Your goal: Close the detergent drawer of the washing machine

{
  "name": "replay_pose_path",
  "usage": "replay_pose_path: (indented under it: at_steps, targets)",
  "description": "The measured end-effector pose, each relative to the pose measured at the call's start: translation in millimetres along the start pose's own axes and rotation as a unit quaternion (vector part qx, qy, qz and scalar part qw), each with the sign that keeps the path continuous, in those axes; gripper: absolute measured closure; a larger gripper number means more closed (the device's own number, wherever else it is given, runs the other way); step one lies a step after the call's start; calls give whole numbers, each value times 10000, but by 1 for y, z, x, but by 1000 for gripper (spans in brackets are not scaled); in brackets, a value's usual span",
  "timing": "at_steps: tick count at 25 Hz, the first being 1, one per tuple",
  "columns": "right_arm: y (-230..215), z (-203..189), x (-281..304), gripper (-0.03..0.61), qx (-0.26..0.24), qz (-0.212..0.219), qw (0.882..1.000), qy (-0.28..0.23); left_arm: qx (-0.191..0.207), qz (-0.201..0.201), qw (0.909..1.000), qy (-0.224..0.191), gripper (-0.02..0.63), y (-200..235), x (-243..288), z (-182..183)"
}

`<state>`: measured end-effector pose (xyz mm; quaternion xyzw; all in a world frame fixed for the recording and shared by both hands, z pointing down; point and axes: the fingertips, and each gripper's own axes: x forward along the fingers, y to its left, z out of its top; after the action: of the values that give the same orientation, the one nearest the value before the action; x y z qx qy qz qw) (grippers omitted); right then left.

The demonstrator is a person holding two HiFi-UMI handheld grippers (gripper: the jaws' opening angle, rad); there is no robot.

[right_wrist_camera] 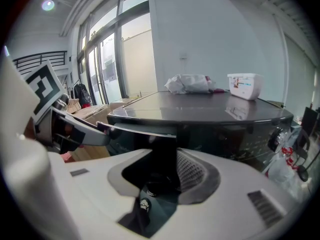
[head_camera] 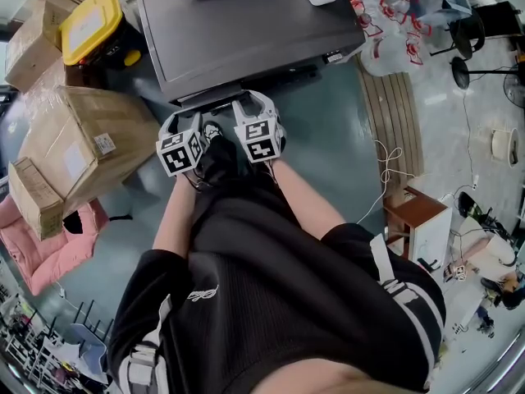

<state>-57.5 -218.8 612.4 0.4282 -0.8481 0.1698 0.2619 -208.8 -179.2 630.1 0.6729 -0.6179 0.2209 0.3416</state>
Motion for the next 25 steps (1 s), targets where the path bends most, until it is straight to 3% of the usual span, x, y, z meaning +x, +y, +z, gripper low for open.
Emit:
replay_pose_path:
  at_steps: [25]
  targets:
    - [-7,11,15,445,72,0,10000,4,-48,39,10000,10,345,5,11,14]
